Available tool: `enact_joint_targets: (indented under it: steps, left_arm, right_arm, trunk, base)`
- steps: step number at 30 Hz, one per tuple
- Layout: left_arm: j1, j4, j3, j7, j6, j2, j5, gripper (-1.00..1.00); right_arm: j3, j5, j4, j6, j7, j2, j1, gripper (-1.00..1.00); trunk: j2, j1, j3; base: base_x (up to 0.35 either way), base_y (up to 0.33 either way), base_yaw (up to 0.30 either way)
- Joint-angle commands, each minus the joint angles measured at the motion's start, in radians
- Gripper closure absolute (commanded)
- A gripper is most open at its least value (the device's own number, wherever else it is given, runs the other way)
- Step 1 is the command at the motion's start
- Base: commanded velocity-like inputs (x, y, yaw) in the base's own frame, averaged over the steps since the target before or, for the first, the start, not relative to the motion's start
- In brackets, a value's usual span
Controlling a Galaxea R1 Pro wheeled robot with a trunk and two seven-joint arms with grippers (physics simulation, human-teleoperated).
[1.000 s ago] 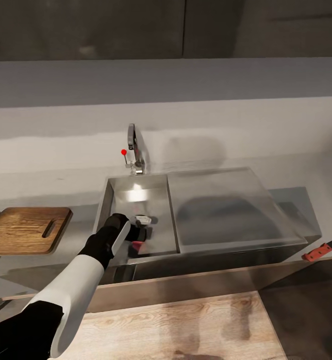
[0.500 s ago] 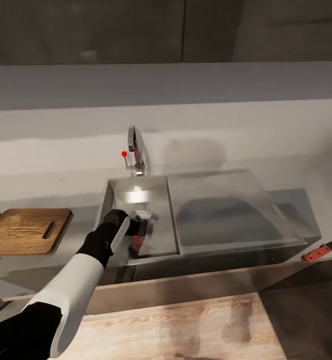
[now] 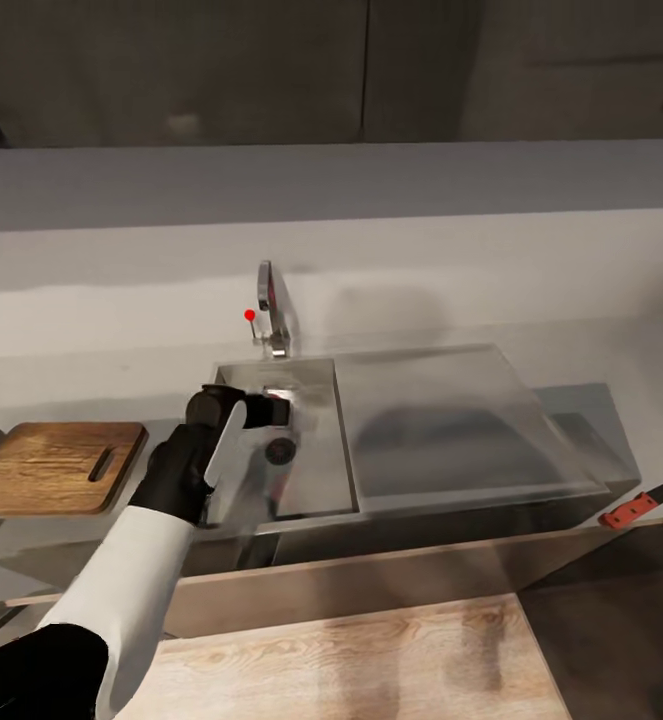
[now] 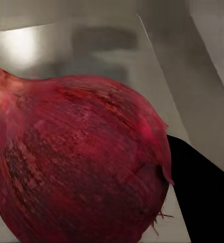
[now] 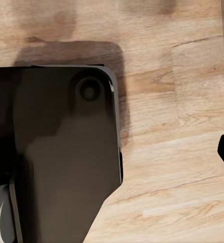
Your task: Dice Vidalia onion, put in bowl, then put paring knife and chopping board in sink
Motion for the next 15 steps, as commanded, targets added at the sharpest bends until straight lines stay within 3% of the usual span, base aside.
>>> enact_joint_targets:
  steps: [1, 3, 8, 15]
  left_arm:
    - [0.014, -0.048, 0.000, 0.003, 0.013, 0.005, 0.007, 1.00]
    - [0.066, -0.191, 0.000, 0.003, 0.024, 0.013, 0.007, 1.00]
    - [0.144, -0.360, 0.000, 0.003, 0.028, 0.018, 0.006, 1.00]
    - [0.183, -0.418, 0.000, 0.001, 0.030, 0.032, 0.006, 1.00]
  right_arm:
    - [-0.004, 0.007, -0.002, 0.000, -0.002, 0.001, 0.001, -1.00]
    - [-0.004, 0.007, -0.001, 0.000, -0.002, 0.001, 0.001, -1.00]
    - [-0.004, 0.007, -0.001, -0.001, -0.001, 0.001, 0.001, -1.00]
    - [-0.003, 0.007, -0.001, 0.000, -0.001, 0.001, 0.001, -1.00]
  trunk:
    - [-0.001, 0.001, 0.000]
    - [-0.001, 0.001, 0.003]
    - [-0.001, 0.001, 0.011]
    - [-0.001, 0.001, 0.022]
  base:
    - [0.000, 0.000, 0.000]
    - [0.000, 0.000, 0.000]
    - [0.000, 0.000, 0.000]
    - [-0.068, 0.090, 0.000]
